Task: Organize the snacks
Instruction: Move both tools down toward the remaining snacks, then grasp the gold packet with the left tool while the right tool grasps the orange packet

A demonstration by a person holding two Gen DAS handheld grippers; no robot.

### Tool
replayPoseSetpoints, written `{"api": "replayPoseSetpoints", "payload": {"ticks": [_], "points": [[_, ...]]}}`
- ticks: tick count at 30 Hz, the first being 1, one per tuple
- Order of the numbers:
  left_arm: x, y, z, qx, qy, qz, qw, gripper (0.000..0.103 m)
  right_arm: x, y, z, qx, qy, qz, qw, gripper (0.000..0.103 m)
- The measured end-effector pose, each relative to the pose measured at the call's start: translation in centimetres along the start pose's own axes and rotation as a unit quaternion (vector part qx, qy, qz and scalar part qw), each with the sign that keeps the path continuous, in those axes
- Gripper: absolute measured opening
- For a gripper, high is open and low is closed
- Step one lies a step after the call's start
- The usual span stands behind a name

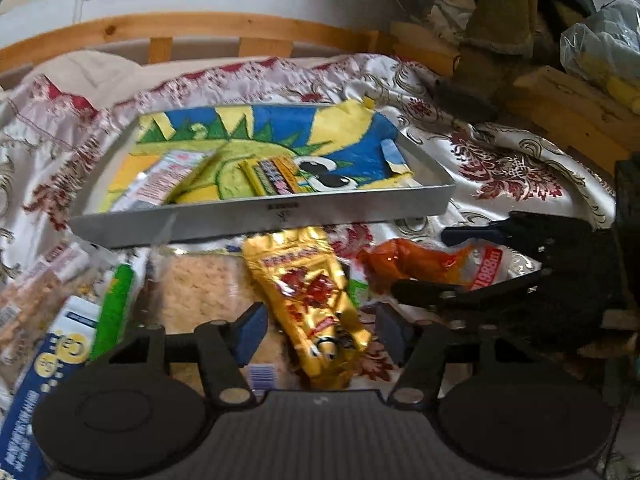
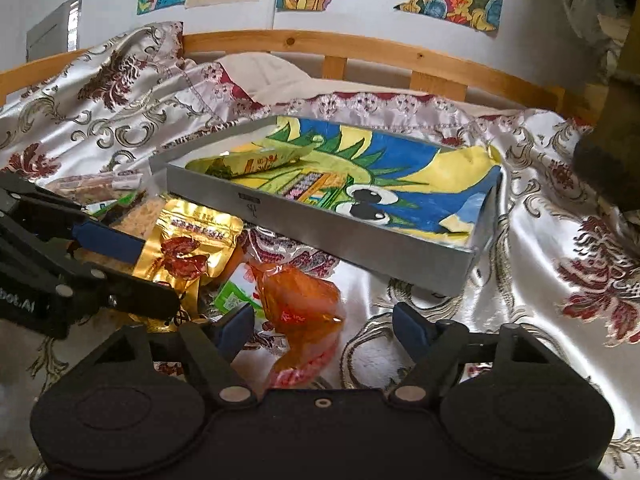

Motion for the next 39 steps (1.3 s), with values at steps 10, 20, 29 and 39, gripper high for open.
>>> {"api": "replayPoseSetpoints", "payload": {"ticks": [10,20,29,39], "points": [[-0.3,-1.2,-0.4,-0.033,0.009,0.014,0.9993,0.054,0.4,-0.8,0.4,-0.004,-0.010,0.019,1.000,0.041],[-0.6,-1.9,-1.2,-0.088,0.002,0.041,0.9953,0.039,0.1,-0.7,0.4,0.005,-0.017,-0.001,1.000,0.068],[-0.6,-1.4,-2.0,-0.116,-0.005,0.047,0.9921,0.033,-0.2,-0.1,1.1,0.004,0.007,-0.009,1.000,0.047],[-0.2,0.9,-3.3,-0.160,-0.034,-0.017,0.9865,0.015,-1.6,2.5,0.4,0.033,0.018,-0.054,0.998,0.047]]}}
Point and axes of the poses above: each gripper's, at about its wrist camera, not at the fingertips, and y roughly against the way its jaws point, z to its left, x to its underside, the point moved 4 cm from there along -y, roughly the way its jaws point, and after that the axes turned 12 degrees about x, right-handed, at the moved point
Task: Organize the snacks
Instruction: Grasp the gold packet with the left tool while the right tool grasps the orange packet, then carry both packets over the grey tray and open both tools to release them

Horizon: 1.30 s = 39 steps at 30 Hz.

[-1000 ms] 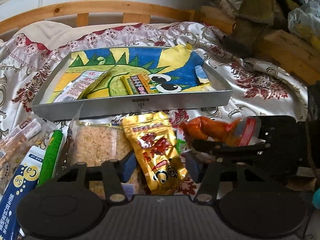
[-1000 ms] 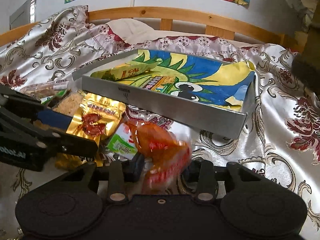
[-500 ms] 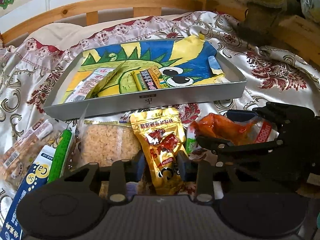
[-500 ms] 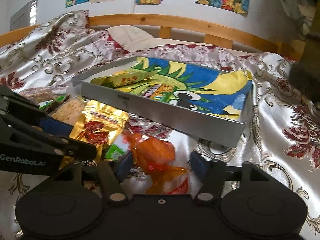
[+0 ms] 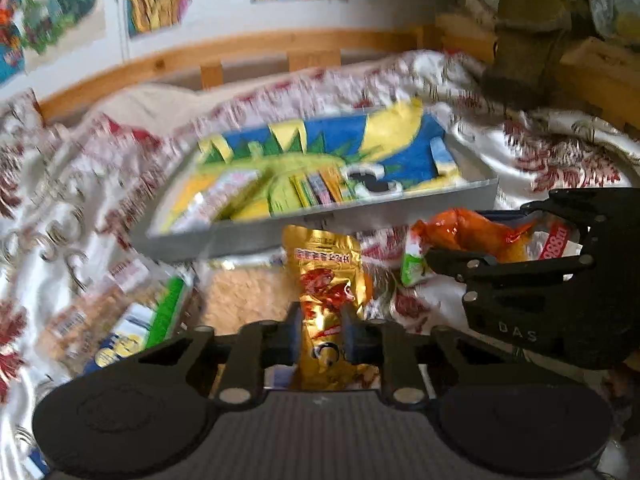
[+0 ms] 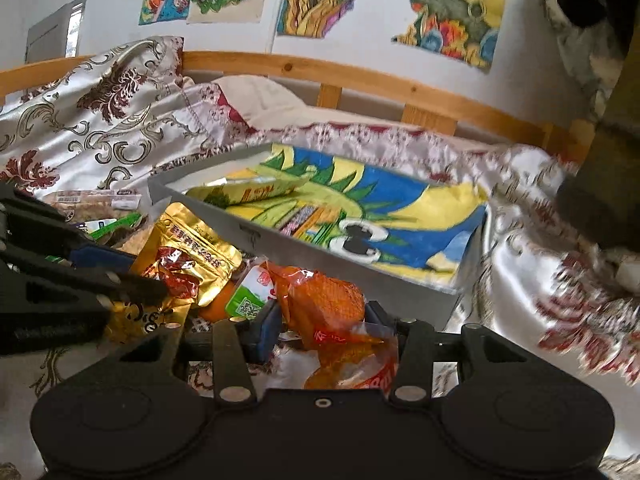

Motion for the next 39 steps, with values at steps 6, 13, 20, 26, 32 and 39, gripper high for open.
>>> {"api": "replayPoseSetpoints", "payload": {"ticks": [6,13,20,26,32,39], "points": [[0.6,-0.8,0.3,0.011,0.002,0.012,0.9999,0.016,-0.6,0.1,-0.7,0.002,-0.014,-0.012,1.000,0.048],[0.8,-1.5,0.7,0.033,0.022,0.027,0.9988,0.059,-0.5,-0.1,-0.8,0.007,-0.013,-0.011,1.000,0.048],[0.1,-3.1,-0.3,0.000,0.020,0.049,0.9986,0.063,-0.7,-0.1,-1.7,0.019,-0.027,-0.012,0.999,0.048],[-0.3,-2.5,-0.7,-0.014,0.017,0.040,0.9990,0.042,-1.0,0.3,-2.1,0.022,-0.036,-0.021,0.999,0.048],[-1.4,-1.4,-0.2,-0.011,0.022,0.027,0.9994,0.021,-1.6,1.0,-2.6,0.025,-0.053,-0.047,0.997,0.047],[-3.5,-0.6,0.9,-0.009,0.037,-0.004,0.9993,0.014,-1.9,0.4,-3.3,0.032,-0.073,-0.054,0.995,0.047]]}}
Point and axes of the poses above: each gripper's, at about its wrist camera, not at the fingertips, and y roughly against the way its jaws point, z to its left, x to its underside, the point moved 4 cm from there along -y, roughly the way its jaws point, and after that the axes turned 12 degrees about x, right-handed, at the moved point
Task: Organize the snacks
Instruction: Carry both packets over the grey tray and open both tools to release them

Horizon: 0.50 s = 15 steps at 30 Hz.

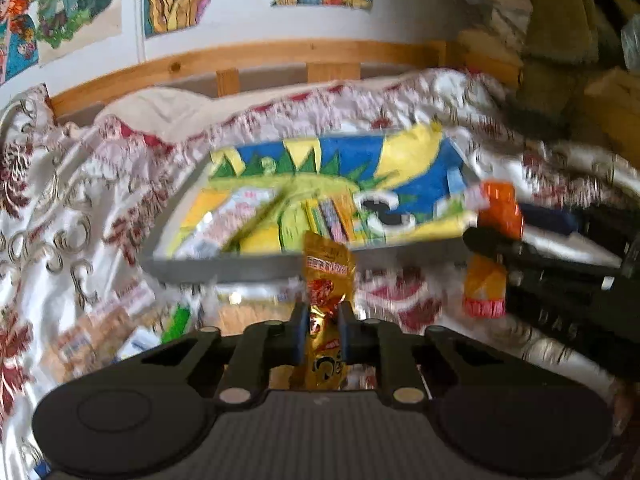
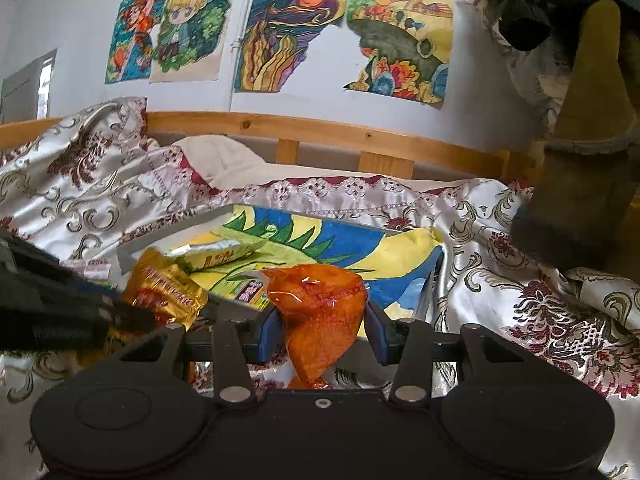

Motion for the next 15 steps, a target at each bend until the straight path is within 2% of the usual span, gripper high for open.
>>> {"api": "replayPoseSetpoints", "payload": {"ticks": [7,15], "points": [[-5.3,-1.4,1.8,0.011,0.043,-0.036,0.9983,0.013,-1.8,-2.5,-1.4,0.009,-0.041,-0.019,0.999,0.047],[-8.3,-5.4,5.1,0.030,0.100,-0.048,0.9934,0.010,-2.5,-6.3,-1.9,0.017,-0.058,-0.018,0.998,0.046]]}}
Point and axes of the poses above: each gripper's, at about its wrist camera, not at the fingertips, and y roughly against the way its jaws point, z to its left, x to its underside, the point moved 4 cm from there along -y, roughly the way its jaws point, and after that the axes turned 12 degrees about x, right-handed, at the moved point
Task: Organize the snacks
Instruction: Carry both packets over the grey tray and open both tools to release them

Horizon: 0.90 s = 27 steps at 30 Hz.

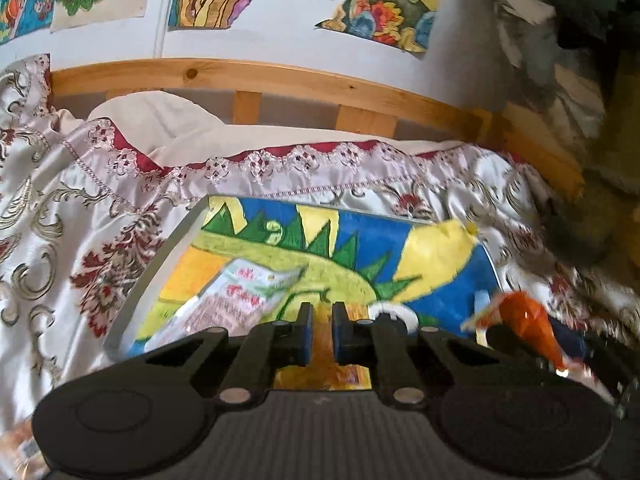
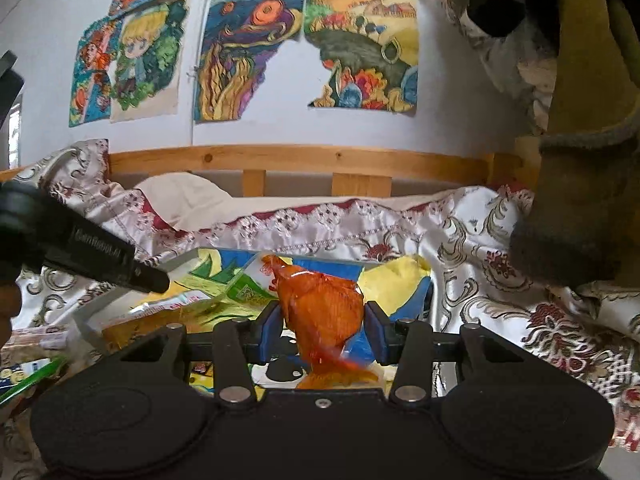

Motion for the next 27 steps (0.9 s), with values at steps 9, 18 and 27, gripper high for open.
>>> {"api": "replayPoseSetpoints", "payload": {"ticks": [9,18,27], "points": [[0.2,-3.0,2.0,-0.011,0.014,0.019,0.9997,0.010,1.7,-3.4,0.8,0.008,0.007,0.058,0.998,0.046],[1.4,-1.1,0.9,-0.017,-0.021,-0.001,0.9996,0.056,1.0,-2.7,0.1,0.034,-0.011,0.053,0.998,0.084],[0.9,5.4,-1.4,-0.029,-0.068,-0.079,0.9942,0.101,-1.9,3.2,-1.1,0.048,-0.042,0.029,0.998,0.099]]}}
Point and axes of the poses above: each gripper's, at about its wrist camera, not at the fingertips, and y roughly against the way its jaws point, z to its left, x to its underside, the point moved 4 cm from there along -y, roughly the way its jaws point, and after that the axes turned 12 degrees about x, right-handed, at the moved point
